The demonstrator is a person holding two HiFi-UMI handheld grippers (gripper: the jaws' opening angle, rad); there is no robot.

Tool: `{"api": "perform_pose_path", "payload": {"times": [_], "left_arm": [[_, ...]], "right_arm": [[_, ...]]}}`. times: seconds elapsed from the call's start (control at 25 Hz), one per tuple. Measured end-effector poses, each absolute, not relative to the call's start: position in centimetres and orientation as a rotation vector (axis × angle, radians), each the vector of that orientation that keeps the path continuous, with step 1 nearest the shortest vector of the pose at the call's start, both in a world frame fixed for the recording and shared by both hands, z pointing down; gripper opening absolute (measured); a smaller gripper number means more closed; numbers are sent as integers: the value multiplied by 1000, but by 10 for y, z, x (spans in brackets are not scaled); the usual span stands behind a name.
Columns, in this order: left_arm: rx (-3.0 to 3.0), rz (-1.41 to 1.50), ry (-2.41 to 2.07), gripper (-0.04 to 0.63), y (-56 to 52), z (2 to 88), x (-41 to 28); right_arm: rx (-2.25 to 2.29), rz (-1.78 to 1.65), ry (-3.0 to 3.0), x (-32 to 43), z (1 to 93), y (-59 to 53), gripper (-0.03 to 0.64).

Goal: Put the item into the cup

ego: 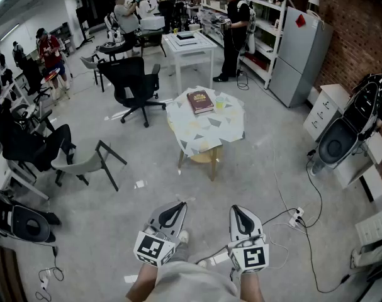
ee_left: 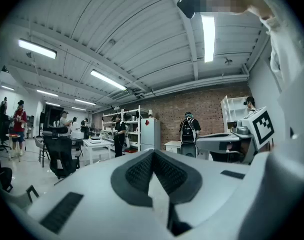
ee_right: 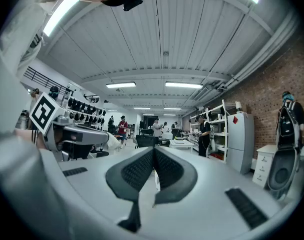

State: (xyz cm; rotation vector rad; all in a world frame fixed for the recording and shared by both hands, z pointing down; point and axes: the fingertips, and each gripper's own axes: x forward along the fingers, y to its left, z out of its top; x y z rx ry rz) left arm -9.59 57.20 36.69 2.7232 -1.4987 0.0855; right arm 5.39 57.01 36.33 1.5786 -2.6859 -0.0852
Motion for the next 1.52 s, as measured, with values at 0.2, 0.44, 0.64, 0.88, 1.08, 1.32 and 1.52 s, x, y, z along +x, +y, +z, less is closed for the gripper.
{"api": "perform_pose_path", "payload": {"times": [0.2, 0.44, 0.64, 0.88, 1.08, 1.32, 1.52], "left_arm": [[2729, 80, -1517, 11, 585, 363, -83], [2730, 82, -1518, 11, 586, 367, -75], [2728, 83, -1525, 11, 574, 368, -76], [2730, 67, -1516, 11, 546, 373, -79], [2746, 55, -1490, 11, 504, 376, -89], [2780, 41, -1441, 11, 443, 370, -110], [2785, 38, -1418, 11, 396, 374, -134]], "right_arm": [[1595, -65, -2708, 67, 361, 581, 7], [1624, -36, -2734, 76, 363, 578, 17], [1603, -31, -2737, 72, 366, 567, 17], [1591, -34, -2731, 66, 371, 539, 18], [1599, -34, -2700, 54, 372, 500, 18], [1634, -19, -2649, 34, 372, 444, 18], [1645, -7, -2605, 12, 374, 402, 18]]}}
